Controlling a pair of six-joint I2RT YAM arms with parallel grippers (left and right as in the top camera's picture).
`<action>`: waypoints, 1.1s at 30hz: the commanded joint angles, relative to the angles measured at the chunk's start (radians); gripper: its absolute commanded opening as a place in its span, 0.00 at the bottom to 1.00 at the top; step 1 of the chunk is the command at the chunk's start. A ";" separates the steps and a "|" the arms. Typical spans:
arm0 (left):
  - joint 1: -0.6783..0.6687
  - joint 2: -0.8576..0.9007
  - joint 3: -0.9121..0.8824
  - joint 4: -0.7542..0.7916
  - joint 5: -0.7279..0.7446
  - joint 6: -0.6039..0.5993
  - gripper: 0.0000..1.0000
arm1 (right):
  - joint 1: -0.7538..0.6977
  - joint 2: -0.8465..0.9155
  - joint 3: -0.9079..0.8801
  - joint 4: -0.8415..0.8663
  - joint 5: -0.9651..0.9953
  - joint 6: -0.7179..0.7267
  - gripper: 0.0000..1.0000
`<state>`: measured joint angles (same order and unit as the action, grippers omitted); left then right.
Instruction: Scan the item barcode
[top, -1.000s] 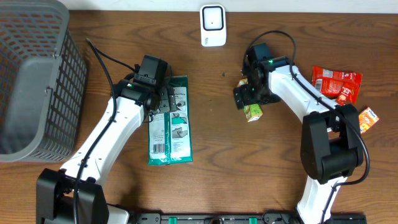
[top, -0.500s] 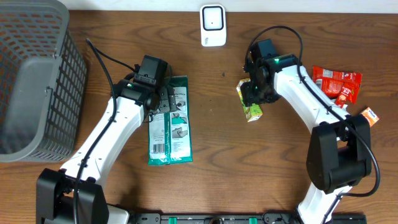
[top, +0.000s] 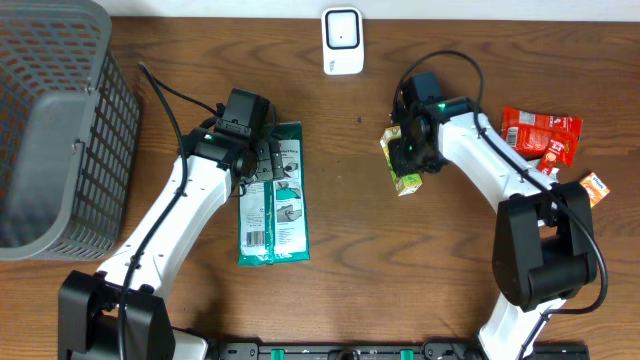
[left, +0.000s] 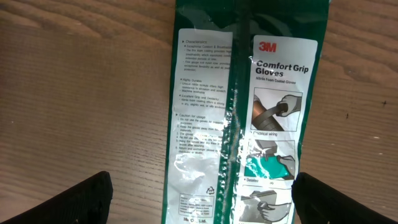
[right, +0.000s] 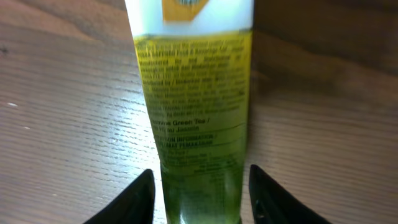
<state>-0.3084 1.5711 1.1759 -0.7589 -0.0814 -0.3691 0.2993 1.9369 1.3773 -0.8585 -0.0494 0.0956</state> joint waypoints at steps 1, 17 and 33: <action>0.004 0.004 0.006 -0.003 -0.009 -0.002 0.93 | 0.013 0.001 -0.019 0.011 -0.008 0.005 0.41; 0.004 0.004 0.006 -0.003 -0.010 -0.002 0.93 | 0.037 -0.003 -0.049 0.080 -0.001 0.005 0.22; 0.004 0.004 0.006 -0.003 -0.010 -0.002 0.93 | 0.054 -0.022 0.652 -0.373 -0.030 0.053 0.28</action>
<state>-0.3084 1.5711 1.1759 -0.7589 -0.0814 -0.3691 0.3378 1.9305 1.9827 -1.2129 -0.0731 0.1349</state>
